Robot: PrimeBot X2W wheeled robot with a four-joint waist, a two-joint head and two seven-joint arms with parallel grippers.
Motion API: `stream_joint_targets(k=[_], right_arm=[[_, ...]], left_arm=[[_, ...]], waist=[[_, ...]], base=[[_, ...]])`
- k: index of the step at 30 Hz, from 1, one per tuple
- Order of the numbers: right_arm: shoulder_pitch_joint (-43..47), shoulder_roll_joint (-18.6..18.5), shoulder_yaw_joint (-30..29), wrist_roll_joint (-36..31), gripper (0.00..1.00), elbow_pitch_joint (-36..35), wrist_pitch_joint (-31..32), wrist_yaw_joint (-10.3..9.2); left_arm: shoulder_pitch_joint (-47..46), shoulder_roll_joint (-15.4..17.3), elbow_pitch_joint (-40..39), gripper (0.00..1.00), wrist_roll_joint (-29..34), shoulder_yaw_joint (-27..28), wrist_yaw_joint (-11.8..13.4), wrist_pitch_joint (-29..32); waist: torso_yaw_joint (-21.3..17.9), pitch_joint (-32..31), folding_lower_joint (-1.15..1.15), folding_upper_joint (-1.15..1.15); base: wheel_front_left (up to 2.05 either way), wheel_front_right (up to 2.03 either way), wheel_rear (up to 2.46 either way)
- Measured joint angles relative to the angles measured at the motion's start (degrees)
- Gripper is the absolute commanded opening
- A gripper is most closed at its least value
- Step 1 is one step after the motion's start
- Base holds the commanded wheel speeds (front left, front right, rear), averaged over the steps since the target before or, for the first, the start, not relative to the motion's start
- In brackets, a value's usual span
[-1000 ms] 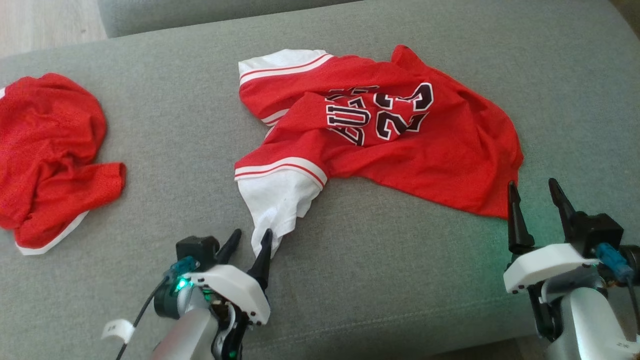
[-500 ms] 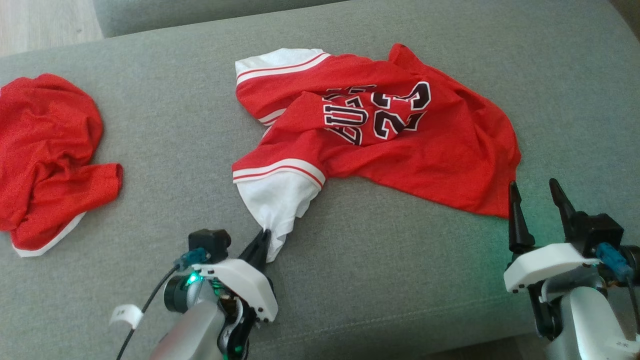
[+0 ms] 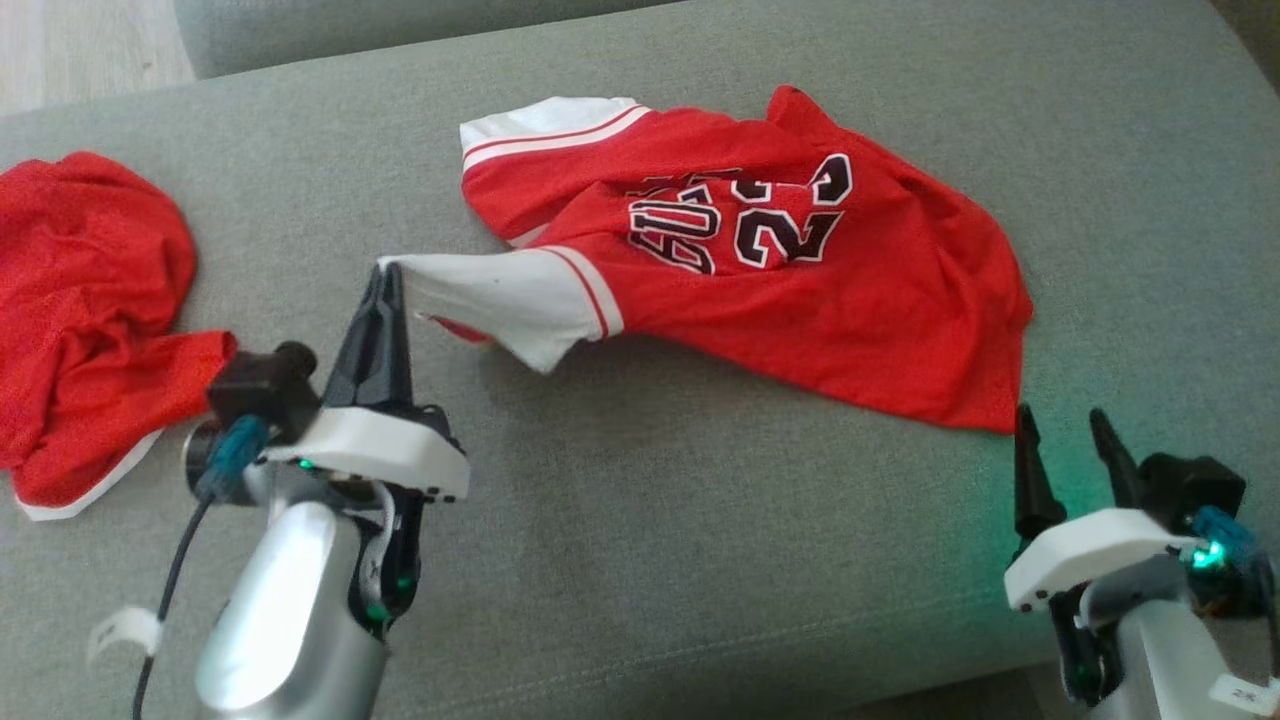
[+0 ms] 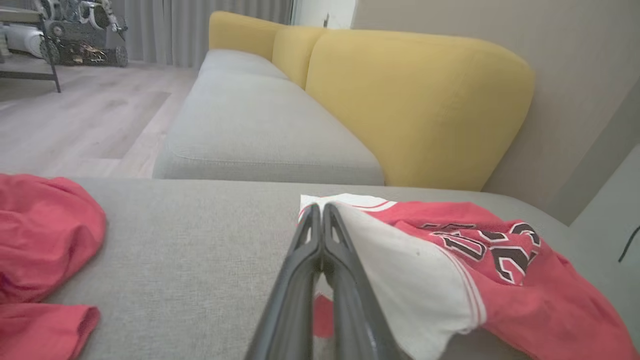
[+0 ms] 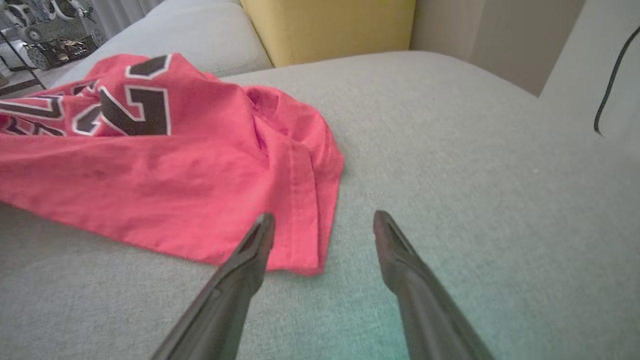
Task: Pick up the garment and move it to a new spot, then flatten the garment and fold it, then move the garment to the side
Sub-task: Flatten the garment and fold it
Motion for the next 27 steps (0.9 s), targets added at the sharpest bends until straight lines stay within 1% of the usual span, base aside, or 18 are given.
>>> stream_joint_targets(k=[2,7,13,18,21,22,23,24,27], right_arm=[[-0.23,0.01,-0.02,1.76,1.00,2.02,0.27,0.00],[-3.70,0.02,0.19,7.00,1.00,7.64,0.29,0.00],[-7.64,0.00,1.23,11.25,1.00,14.47,0.27,0.00],[-8.77,-0.09,2.89,12.85,1.00,18.28,0.33,0.00],[-10.08,-0.26,3.57,13.55,1.00,19.83,-0.02,0.00],[-10.55,-0.34,4.02,13.99,0.82,20.31,-0.09,0.00],[-10.92,-0.40,4.43,14.23,0.29,20.64,-0.27,0.00],[-11.15,-0.40,4.75,14.35,0.00,20.89,-0.62,0.00],[-11.28,-0.34,5.97,14.30,0.00,21.28,-1.09,0.00]], left_arm=[[1.25,-0.32,-2.12,0.00,1.44,1.51,-0.14,0.00],[3.31,-1.42,-4.99,0.00,4.08,3.87,-1.63,0.00],[3.54,-2.46,-5.08,0.00,5.65,4.23,-3.59,0.00],[3.57,-2.79,-4.74,0.00,6.65,4.91,-4.57,0.00],[3.56,-2.96,-4.43,0.00,6.93,5.41,-4.65,0.00],[3.56,-2.99,-4.21,0.00,6.94,5.47,-4.67,0.00],[3.57,-3.02,-4.00,0.00,6.94,5.54,-5.04,0.00],[3.57,-3.02,-3.87,0.00,7.02,5.61,-5.15,0.00],[3.57,-3.12,-3.68,0.00,7.43,6.02,-5.15,0.00]], waist=[[0.08,0.19,0.00,0.00],[0.76,0.82,0.00,0.00],[1.93,1.77,0.00,0.00],[2.60,2.33,0.00,0.00],[2.77,2.44,0.00,0.00],[2.80,2.42,0.00,0.00],[2.83,2.37,0.00,0.00],[2.84,2.30,0.00,0.00],[2.92,1.87,0.00,0.00]], base=[[0.00,0.00,0.00],[0.00,0.00,0.00],[0.00,0.00,0.00],[0.00,0.00,0.00],[0.00,0.00,0.00],[0.00,0.00,0.00],[0.00,0.00,0.00],[0.00,0.00,0.00],[0.00,0.00,0.00]])
